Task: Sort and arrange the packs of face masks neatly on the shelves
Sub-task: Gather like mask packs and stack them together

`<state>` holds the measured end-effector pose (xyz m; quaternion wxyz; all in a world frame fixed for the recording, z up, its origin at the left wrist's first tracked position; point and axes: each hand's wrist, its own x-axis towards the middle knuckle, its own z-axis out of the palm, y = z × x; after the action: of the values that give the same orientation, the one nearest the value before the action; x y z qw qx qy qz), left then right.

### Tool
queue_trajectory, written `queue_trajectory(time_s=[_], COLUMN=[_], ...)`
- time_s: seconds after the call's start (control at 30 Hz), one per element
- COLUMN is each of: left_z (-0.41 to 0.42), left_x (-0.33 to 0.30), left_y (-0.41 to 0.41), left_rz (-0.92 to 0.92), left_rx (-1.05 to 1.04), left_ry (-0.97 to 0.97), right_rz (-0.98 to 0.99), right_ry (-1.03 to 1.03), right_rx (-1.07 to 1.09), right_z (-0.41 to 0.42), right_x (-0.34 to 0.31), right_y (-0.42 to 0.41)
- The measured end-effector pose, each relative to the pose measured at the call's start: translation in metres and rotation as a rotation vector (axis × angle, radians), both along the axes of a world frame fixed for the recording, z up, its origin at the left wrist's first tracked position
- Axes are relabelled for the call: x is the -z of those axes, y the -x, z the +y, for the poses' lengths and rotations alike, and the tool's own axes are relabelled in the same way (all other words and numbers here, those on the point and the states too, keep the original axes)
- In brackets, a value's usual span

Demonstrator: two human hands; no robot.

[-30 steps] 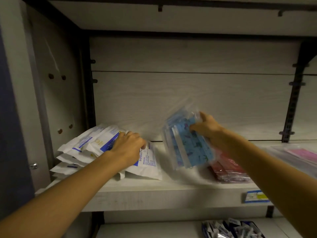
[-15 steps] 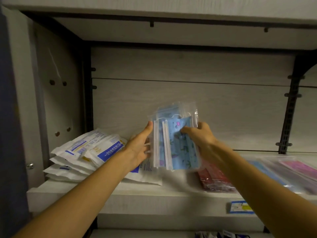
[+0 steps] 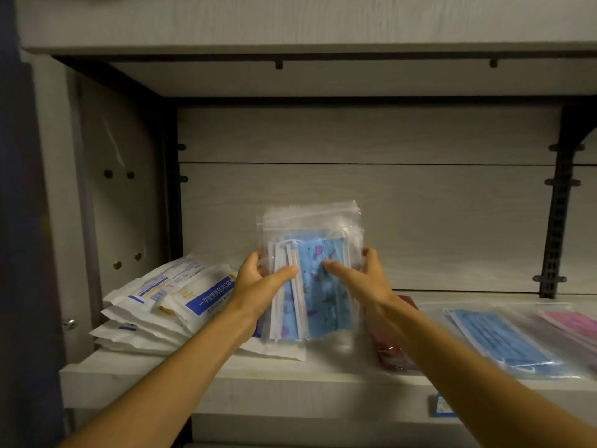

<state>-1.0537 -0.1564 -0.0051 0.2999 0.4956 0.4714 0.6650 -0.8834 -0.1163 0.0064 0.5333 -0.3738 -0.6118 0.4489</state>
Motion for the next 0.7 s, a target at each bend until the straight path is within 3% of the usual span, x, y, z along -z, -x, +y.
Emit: queue_trajectory(time_s=[0.23,0.47,0.7], left_z=[0.003,0.007,0.006], left_x=[0.005,-0.018,0.013], left_y=[-0.009,-0.014,-0.015], left_rz=[0.158,0.204,0.193], left_rx=[-0.029,-0.083,0.002], left_ry=[-0.015,-0.191,-0.1], right_rz=[0.0,0.06,0.099], right_ry=[-0.111,-0.333,-0.18], right_rx=[0.026,0.023,-0.048], right_z=[0.003,0.007,0.01], right_x=[0.009,-0.006,0.016], right_y=[-0.002,-0.001,-0.011])
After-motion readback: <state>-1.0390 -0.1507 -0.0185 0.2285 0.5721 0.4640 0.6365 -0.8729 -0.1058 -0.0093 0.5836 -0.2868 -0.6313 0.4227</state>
